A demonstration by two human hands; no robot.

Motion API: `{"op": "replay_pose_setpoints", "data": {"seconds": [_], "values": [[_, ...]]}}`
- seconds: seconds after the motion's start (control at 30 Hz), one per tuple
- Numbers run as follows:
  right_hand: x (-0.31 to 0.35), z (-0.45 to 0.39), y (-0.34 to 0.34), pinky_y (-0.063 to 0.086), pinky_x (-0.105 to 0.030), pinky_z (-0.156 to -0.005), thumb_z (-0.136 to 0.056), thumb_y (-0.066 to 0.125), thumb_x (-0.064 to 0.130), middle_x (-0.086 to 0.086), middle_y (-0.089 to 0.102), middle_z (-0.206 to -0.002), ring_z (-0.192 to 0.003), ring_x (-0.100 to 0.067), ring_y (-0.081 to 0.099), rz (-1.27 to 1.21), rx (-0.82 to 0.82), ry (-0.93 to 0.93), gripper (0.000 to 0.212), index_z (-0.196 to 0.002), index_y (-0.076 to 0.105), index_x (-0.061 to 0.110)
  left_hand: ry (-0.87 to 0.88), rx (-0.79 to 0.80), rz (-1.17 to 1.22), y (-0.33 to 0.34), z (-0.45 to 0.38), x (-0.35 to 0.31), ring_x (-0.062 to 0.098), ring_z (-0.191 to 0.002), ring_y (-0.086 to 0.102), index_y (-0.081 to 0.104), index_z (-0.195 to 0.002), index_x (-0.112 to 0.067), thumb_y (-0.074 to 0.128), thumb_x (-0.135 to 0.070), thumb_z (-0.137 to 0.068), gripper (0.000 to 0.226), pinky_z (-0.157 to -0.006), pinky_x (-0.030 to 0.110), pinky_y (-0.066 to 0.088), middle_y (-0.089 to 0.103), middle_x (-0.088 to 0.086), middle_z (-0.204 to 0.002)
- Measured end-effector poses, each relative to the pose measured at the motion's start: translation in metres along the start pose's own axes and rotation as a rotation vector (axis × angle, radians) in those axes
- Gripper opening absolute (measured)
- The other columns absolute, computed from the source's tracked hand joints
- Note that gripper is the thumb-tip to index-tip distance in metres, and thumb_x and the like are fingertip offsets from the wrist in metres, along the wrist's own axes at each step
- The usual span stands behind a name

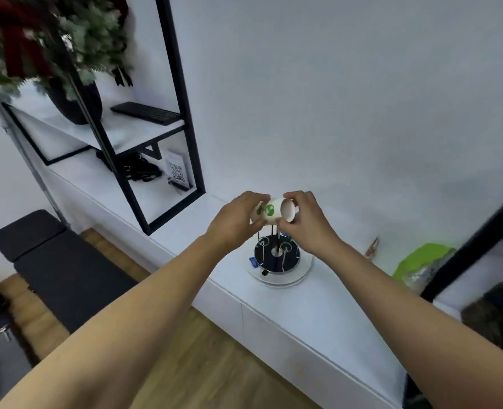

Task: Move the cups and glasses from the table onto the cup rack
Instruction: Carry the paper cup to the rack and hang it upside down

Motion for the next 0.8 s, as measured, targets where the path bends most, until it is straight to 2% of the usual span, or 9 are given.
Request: {"op": "replay_pose_setpoints", "data": {"seconds": [0.1, 0.17, 0.23, 0.37, 0.5, 0.57, 0.63, 0.7, 0.8], "values": [[-0.022, -0.017, 0.028, 0.042, -0.024, -0.083, -0.087, 0.070, 0.021, 0.002, 0.041, -0.127, -0.104, -0.010, 0.051, 0.057, 0.049, 0.031, 0.056, -0.137, 0.046, 0.018, -0.086, 0.101, 0.059, 0.037, -0.001, 0.034, 0.011, -0.115, 0.058, 0.051, -0.144, -0.031, 0.069, -0.038, -0.093, 0.054, -0.096, 0.031, 0.047, 0.061, -0.010, -0.130], [-0.056, -0.055, 0.065, 0.047, -0.031, -0.085, -0.087, 0.070, 0.020, 0.000, 0.042, -0.130, -0.108, -0.015, 0.052, 0.102, 0.139, 0.079, 0.056, -0.138, 0.047, 0.017, -0.188, 0.146, 0.150, 0.077, -0.020, 0.081, 0.011, -0.116, 0.057, 0.049, -0.145, -0.033, 0.068, -0.038, -0.093, 0.055, -0.096, 0.029, 0.046, 0.061, -0.010, -0.130], [-0.064, -0.057, 0.076, 0.051, -0.040, -0.087, -0.087, 0.070, 0.019, -0.002, 0.042, -0.129, -0.110, -0.019, 0.055, 0.135, 0.192, 0.060, 0.056, -0.138, 0.047, 0.016, -0.207, 0.169, 0.189, 0.091, -0.018, 0.089, 0.012, -0.116, 0.057, 0.047, -0.147, -0.034, 0.067, -0.034, -0.095, 0.056, -0.098, 0.030, 0.045, 0.061, -0.009, -0.131], [-0.080, -0.062, 0.092, 0.049, -0.036, -0.086, -0.090, 0.068, 0.016, -0.006, 0.040, -0.135, -0.108, -0.020, 0.058, 0.200, 0.229, 0.049, 0.057, -0.142, 0.045, 0.013, -0.253, 0.169, 0.320, 0.117, -0.021, 0.102, 0.016, -0.117, 0.059, 0.052, -0.144, -0.029, 0.055, -0.017, -0.101, 0.045, -0.100, 0.034, 0.049, 0.064, -0.006, -0.130], [-0.106, -0.091, 0.122, 0.049, -0.042, -0.092, -0.091, 0.066, 0.018, -0.011, 0.039, -0.139, -0.118, -0.028, 0.056, 0.248, 0.288, 0.061, 0.055, -0.142, 0.046, 0.009, -0.415, 0.207, 0.484, 0.145, -0.036, 0.136, 0.008, -0.117, 0.062, 0.057, -0.140, -0.024, 0.049, -0.021, -0.105, 0.036, -0.093, 0.013, 0.045, 0.066, -0.007, -0.130], [-0.117, -0.101, 0.137, 0.046, -0.034, -0.091, -0.092, 0.065, 0.020, -0.011, 0.038, -0.141, -0.115, -0.029, 0.059, 0.274, 0.321, 0.075, 0.054, -0.142, 0.047, 0.008, -0.480, 0.219, 0.555, 0.156, -0.042, 0.146, 0.004, -0.111, 0.064, 0.060, -0.137, -0.023, 0.053, -0.028, -0.105, 0.033, -0.084, 0.005, 0.044, 0.068, -0.008, -0.126], [-0.131, -0.108, 0.148, 0.041, -0.026, -0.090, -0.094, 0.063, 0.020, -0.011, 0.038, -0.142, -0.119, -0.027, 0.056, 0.294, 0.355, 0.086, 0.052, -0.142, 0.047, 0.008, -0.525, 0.227, 0.601, 0.169, -0.047, 0.153, 0.005, -0.108, 0.066, 0.062, -0.133, -0.021, 0.056, -0.030, -0.103, 0.032, -0.081, 0.005, 0.046, 0.069, -0.009, -0.124], [-0.143, -0.111, 0.158, 0.041, -0.027, -0.094, -0.094, 0.063, 0.018, -0.013, 0.041, -0.138, -0.122, -0.028, 0.053, 0.315, 0.389, 0.086, 0.050, -0.141, 0.048, 0.007, -0.560, 0.241, 0.603, 0.182, -0.048, 0.159, 0.007, -0.106, 0.067, 0.063, -0.129, -0.020, 0.059, -0.028, -0.102, 0.029, -0.081, 0.006, 0.047, 0.069, -0.007, -0.122], [-0.156, -0.117, 0.170, 0.044, -0.032, -0.094, -0.093, 0.064, 0.015, -0.013, 0.042, -0.137, -0.119, -0.029, 0.054, 0.355, 0.431, 0.082, 0.050, -0.140, 0.048, 0.006, -0.633, 0.258, 0.566, 0.199, -0.051, 0.173, 0.012, -0.109, 0.066, 0.063, -0.127, -0.019, 0.061, -0.022, -0.099, 0.028, -0.091, 0.020, 0.050, 0.070, -0.003, -0.123]]}}
Point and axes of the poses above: each hand's wrist, its own z-axis away from the middle knuckle, its own y-axis out of the palm, x = y × z, the point moved 5 cm from there along -z, towards the middle knuckle
